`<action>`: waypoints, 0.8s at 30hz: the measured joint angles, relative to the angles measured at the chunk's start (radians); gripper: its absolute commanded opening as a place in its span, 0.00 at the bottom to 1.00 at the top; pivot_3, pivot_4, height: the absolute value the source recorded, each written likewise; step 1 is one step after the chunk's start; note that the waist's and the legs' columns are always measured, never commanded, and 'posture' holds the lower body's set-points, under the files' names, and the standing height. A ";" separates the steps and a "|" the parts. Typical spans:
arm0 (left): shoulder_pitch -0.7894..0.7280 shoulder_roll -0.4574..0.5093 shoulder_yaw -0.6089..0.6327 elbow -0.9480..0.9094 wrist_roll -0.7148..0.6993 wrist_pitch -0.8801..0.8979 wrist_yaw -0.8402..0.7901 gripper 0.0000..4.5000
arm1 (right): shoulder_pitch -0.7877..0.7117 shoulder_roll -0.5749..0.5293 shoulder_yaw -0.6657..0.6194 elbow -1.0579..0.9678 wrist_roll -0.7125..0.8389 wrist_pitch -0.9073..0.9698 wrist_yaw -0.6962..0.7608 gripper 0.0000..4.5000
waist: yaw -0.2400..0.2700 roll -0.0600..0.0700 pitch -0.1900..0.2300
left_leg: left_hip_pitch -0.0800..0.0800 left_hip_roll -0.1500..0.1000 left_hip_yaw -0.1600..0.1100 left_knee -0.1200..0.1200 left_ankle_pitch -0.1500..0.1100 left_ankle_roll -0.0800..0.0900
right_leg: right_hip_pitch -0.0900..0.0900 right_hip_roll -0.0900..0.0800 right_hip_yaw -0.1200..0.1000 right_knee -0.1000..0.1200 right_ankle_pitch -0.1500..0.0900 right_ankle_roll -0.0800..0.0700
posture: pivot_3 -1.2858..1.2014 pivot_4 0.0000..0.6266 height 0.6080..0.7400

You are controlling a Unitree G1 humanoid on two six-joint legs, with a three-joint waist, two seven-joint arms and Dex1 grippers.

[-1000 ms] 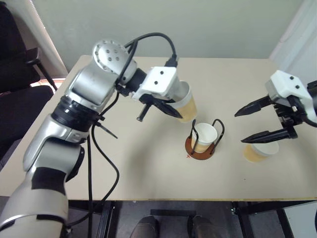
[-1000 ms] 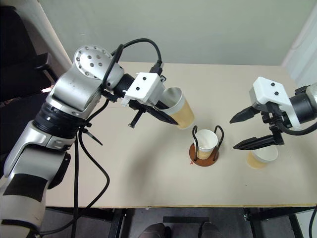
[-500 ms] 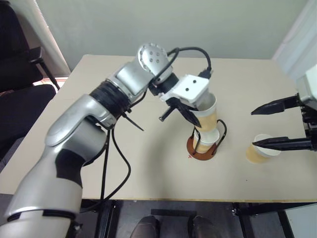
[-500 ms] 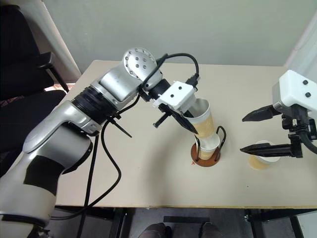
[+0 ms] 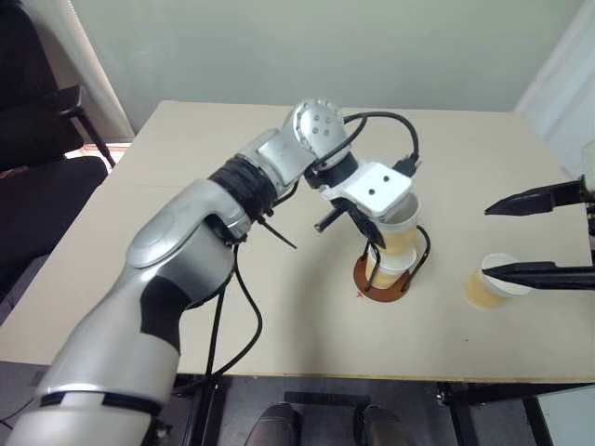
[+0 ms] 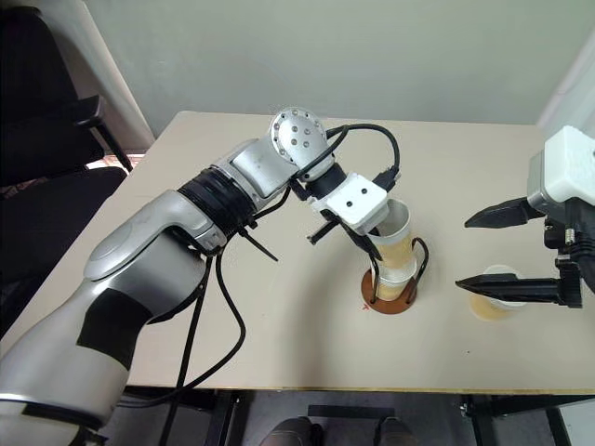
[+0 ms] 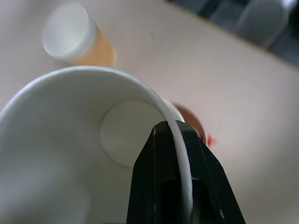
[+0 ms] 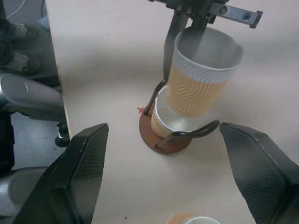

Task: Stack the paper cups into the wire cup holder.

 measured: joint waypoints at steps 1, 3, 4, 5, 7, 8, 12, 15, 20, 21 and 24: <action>0.000 -0.005 0.000 0.012 0.012 -0.013 0.000 0.01 | 0.002 -0.002 0.000 0.000 0.003 -0.001 -0.004 0.88 | 0.001 0.000 0.000 | 0.000 0.000 0.000 0.002 0.000 0.001 | 0.000 0.000 0.000 0.000 0.000 0.000 | 0.52 0.24 1.00; 0.000 -0.015 0.000 0.027 0.024 -0.026 0.000 0.01 | 0.006 -0.003 -0.001 0.000 0.008 -0.002 -0.012 0.88 | 0.001 0.000 0.000 | -0.001 0.000 0.000 0.004 -0.002 0.002 | 0.000 0.000 0.000 0.000 0.000 0.001 | 0.52 0.24 1.00; 0.000 -0.026 0.000 0.033 0.034 -0.030 0.000 0.01 | 0.009 -0.003 -0.001 0.000 0.014 -0.002 -0.015 0.88 | 0.001 0.000 0.000 | -0.001 0.000 0.000 0.005 -0.002 0.003 | 0.001 0.000 0.000 0.000 0.000 0.002 | 0.52 0.24 1.00; 0.000 -0.034 0.000 0.034 0.040 -0.033 0.000 0.01 | 0.012 -0.003 -0.001 -0.001 0.021 -0.002 -0.017 0.88 | 0.002 0.000 0.000 | -0.002 -0.001 0.000 0.006 -0.002 0.003 | 0.001 0.000 0.000 0.000 0.000 0.002 | 0.52 0.24 1.00; 0.000 -0.045 0.000 0.035 0.042 -0.037 0.000 0.01 | 0.015 -0.004 -0.001 -0.003 0.026 -0.002 -0.021 0.88 | 0.002 0.000 0.000 | -0.002 -0.001 0.000 0.006 -0.003 0.004 | 0.002 0.000 0.000 0.000 0.000 0.003 | 0.52 0.24 1.00; 0.000 -0.047 0.000 0.035 0.042 -0.038 0.000 0.01 | 0.019 -0.010 -0.001 -0.004 0.031 -0.002 -0.021 0.88 | 0.003 0.000 0.000 | -0.001 -0.001 0.001 0.006 -0.003 0.004 | 0.002 0.000 0.001 0.000 0.000 0.003 | 0.52 0.24 1.00; 0.000 -0.048 0.000 0.035 0.055 -0.052 0.000 0.05 | 0.025 -0.019 -0.002 -0.004 0.040 -0.004 -0.022 0.88 | 0.003 0.001 0.000 | -0.001 -0.001 0.001 0.006 -0.003 0.004 | 0.002 0.000 0.001 0.000 0.000 0.004 | 0.52 0.24 1.00; -0.001 -0.061 0.005 0.043 0.081 -0.079 0.000 0.22 | 0.034 -0.022 -0.002 -0.003 0.041 -0.010 -0.027 0.88 | 0.003 0.001 0.000 | -0.001 -0.001 0.001 0.006 -0.003 0.004 | 0.002 0.000 0.001 0.000 0.000 0.004 | 0.52 0.24 1.00; -0.021 -0.065 0.006 0.055 0.082 -0.081 -0.001 0.60 | 0.054 -0.022 -0.003 0.003 0.033 -0.046 -0.034 0.88 | 0.003 0.001 0.000 | -0.001 -0.001 0.001 0.006 -0.003 0.004 | 0.002 0.000 0.001 0.000 0.000 0.004 | 0.52 0.24 1.00; -0.028 -0.066 0.015 0.059 0.081 -0.077 -0.001 0.67 | 0.060 -0.022 -0.004 0.004 0.027 -0.051 -0.034 0.88 | 0.003 0.001 0.000 | -0.001 -0.001 0.001 0.006 -0.003 0.004 | 0.002 0.000 0.001 0.000 0.000 0.004 | 0.52 0.24 1.00; -0.048 -0.071 0.052 0.063 0.072 -0.058 -0.001 0.91 | 0.084 -0.022 -0.009 0.018 0.014 -0.067 -0.033 0.88 | 0.003 0.001 0.000 | -0.001 -0.001 0.001 0.006 -0.004 0.005 | 0.003 0.000 0.001 0.000 0.000 0.004 | 0.52 0.24 1.00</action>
